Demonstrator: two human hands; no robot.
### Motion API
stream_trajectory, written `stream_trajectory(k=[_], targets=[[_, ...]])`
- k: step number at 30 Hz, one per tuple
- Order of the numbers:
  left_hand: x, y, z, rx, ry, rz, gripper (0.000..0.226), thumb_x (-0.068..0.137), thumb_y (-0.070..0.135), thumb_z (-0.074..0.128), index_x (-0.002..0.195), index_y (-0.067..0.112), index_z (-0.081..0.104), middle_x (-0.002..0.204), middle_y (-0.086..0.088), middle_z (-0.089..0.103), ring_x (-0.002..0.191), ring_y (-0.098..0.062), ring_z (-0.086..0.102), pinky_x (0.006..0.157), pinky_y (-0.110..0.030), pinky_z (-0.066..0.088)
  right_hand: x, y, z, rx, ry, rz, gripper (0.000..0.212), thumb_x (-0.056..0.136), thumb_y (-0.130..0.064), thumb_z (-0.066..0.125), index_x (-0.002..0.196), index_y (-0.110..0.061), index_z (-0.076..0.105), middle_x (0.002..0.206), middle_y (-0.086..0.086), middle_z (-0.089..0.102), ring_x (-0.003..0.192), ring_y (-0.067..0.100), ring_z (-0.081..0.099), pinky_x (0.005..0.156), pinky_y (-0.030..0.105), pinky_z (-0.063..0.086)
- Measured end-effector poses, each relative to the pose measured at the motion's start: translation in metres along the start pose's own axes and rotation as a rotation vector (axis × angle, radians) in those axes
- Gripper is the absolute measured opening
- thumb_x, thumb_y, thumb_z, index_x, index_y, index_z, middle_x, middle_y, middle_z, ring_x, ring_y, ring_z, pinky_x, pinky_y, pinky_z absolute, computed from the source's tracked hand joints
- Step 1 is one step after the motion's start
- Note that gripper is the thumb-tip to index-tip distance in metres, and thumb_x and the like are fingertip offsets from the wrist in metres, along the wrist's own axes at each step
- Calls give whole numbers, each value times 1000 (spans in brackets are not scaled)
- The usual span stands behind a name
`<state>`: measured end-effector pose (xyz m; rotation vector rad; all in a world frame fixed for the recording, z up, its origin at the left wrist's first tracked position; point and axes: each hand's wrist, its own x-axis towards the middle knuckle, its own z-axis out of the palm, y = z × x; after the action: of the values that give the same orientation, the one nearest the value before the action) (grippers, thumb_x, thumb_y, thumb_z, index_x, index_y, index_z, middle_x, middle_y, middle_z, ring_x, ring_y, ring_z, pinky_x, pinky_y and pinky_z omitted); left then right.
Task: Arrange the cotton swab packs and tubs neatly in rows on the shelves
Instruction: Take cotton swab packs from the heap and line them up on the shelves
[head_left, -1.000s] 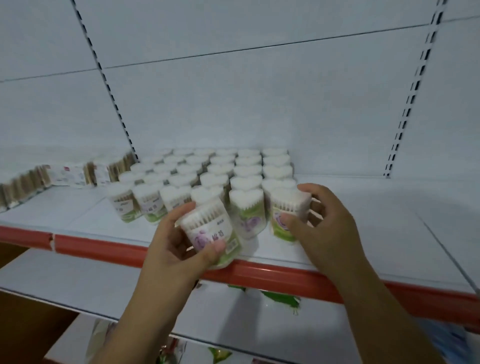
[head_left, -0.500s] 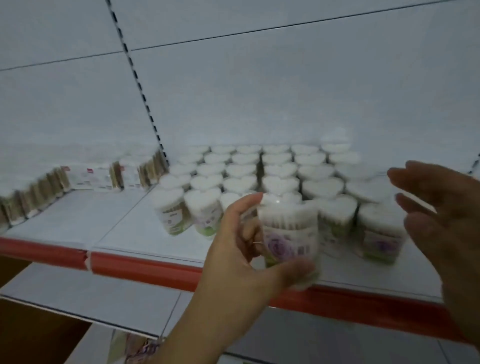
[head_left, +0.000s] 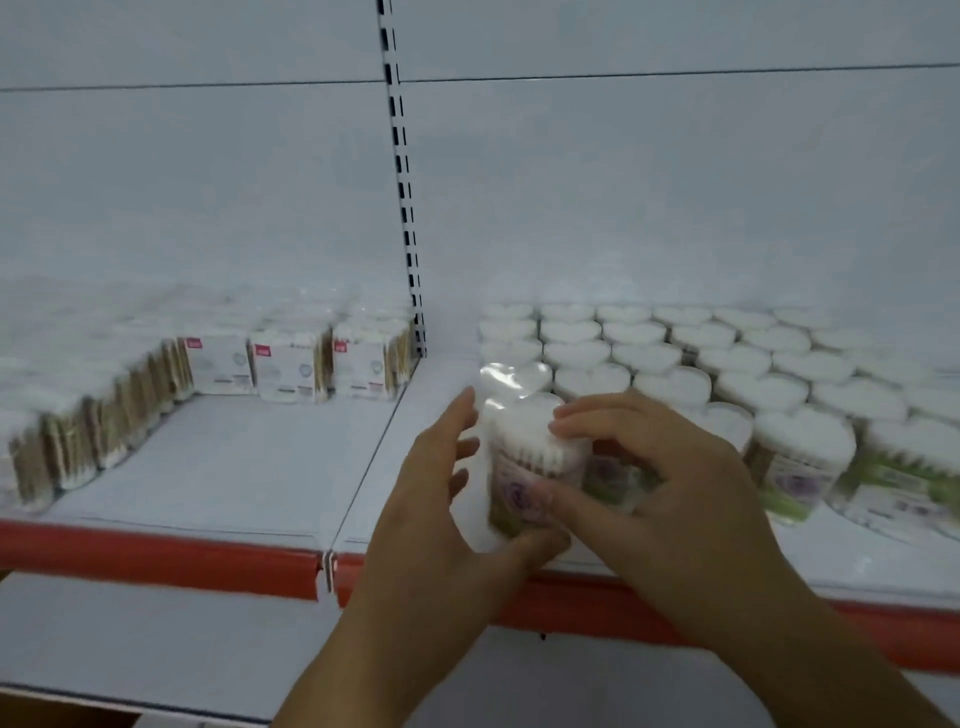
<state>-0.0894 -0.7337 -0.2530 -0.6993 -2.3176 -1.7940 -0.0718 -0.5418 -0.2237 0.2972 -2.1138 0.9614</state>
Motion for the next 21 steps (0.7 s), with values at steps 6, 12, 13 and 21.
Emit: stream_trajectory(k=[6, 12, 13, 21], targets=[[23, -17, -19, 62, -126, 26, 95, 62, 35, 88, 136, 55, 32, 131, 40, 42, 123, 18, 39, 103, -19, 39, -17, -14, 31, -76, -90, -19, 34, 71, -45, 68, 96, -23, 72, 107, -15, 65, 105, 1, 60, 90, 19, 48], [26, -30, -20, 114, -193, 64, 87, 71, 45, 79, 144, 46, 31, 140, 35, 35, 131, 14, 33, 111, -28, 37, -24, -16, 40, -101, -18, -27, 30, 72, -40, 68, 97, -23, 71, 111, -12, 65, 108, 0, 59, 93, 15, 45], [28, -31, -21, 138, -211, 73, 88, 69, 53, 75, 144, 45, 31, 142, 33, 33, 133, 11, 32, 111, -31, 37, -24, -15, 38, -104, -25, -25, 30, 73, -40, 68, 97, -24, 71, 111, -12, 65, 108, 0, 58, 93, 14, 45], [32, -34, -26, 195, -260, 71, 87, 76, 30, 80, 148, 37, 31, 152, 22, 29, 138, 1, 32, 112, -39, 37, -27, -8, 40, -141, -60, -58, 28, 68, -31, 79, 93, -20, 73, 109, -8, 66, 105, 0, 58, 92, 7, 42]])
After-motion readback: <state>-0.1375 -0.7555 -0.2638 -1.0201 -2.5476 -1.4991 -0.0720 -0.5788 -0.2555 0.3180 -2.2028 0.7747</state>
